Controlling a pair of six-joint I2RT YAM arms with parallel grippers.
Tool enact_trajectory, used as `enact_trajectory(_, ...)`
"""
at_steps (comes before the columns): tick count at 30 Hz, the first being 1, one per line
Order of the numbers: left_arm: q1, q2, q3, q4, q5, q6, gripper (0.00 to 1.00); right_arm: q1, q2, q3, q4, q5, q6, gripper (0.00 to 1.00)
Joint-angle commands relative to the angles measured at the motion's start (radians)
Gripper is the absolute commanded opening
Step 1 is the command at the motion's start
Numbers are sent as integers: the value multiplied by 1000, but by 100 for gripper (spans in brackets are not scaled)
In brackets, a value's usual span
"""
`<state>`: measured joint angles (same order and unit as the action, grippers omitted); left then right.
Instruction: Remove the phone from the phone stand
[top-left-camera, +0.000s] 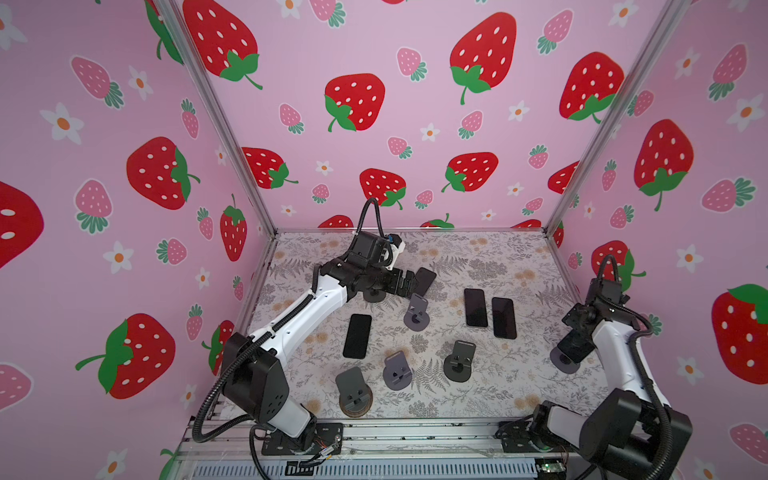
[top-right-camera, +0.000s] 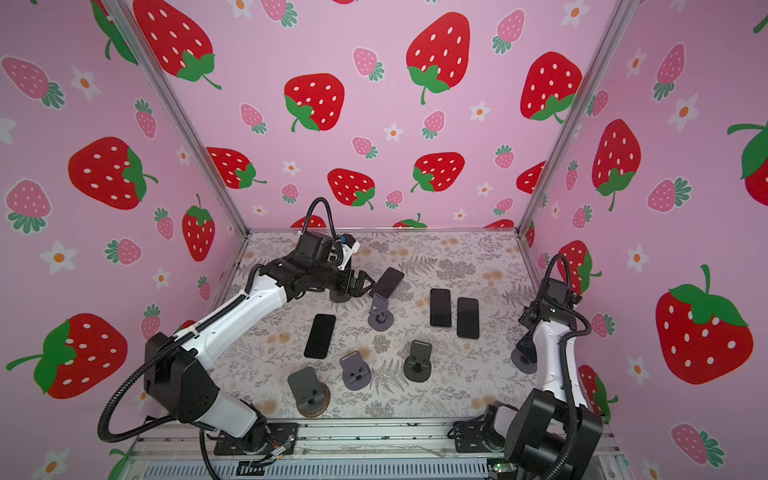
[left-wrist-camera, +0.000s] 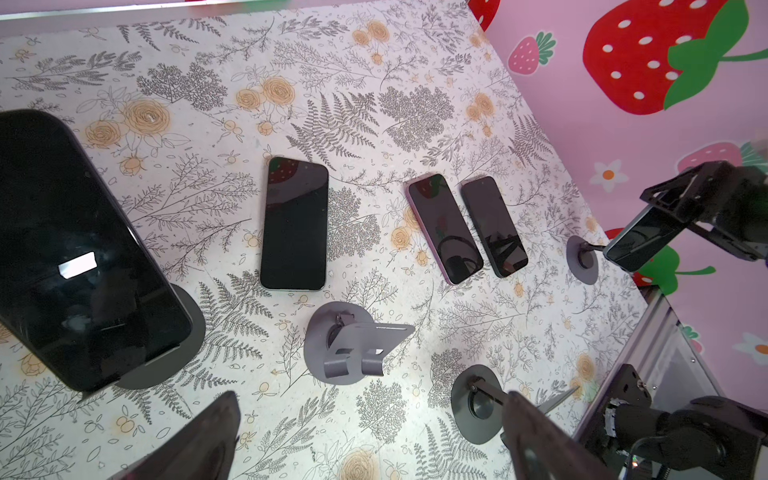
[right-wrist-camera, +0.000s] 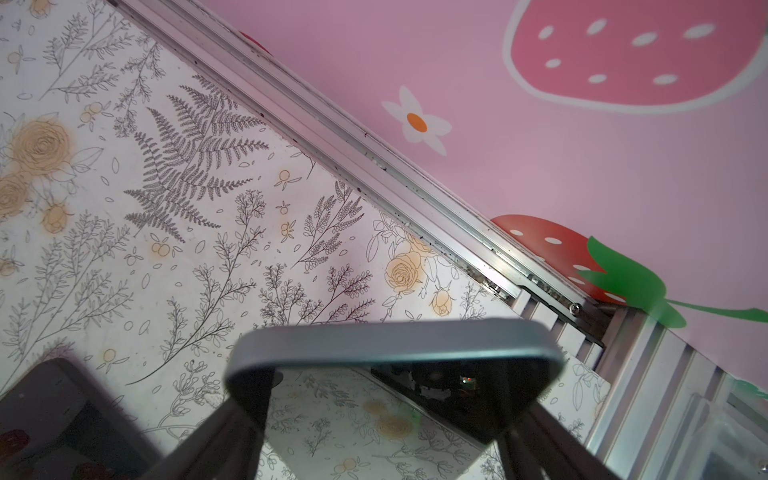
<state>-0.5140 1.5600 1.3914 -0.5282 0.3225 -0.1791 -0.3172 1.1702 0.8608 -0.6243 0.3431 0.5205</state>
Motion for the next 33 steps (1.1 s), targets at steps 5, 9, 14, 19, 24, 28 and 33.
enact_trajectory(5, 2, -33, 18, -21, 3, 1, 99, -5, -45, 11, -15, 24, -1, 73)
enact_trajectory(9, 2, -37, 17, -24, 3, 3, 99, -4, -70, 7, -16, 5, 4, 71)
enact_trajectory(14, 2, -37, 12, -23, 1, 2, 99, 0, -105, 22, -21, -15, 3, 68)
enact_trajectory(19, 2, -31, 25, -27, -9, 0, 99, 47, -106, 70, -45, -75, 1, 69)
enact_trajectory(24, 2, -51, -2, 12, -39, -13, 99, 174, -68, 146, -66, -109, -10, 69)
enact_trajectory(28, 4, -67, -31, 33, -77, -26, 99, 277, -6, 228, -74, -143, -13, 69)
enact_trajectory(33, 16, -100, -54, 23, -118, -23, 99, 386, 111, 350, -94, -188, -11, 70)
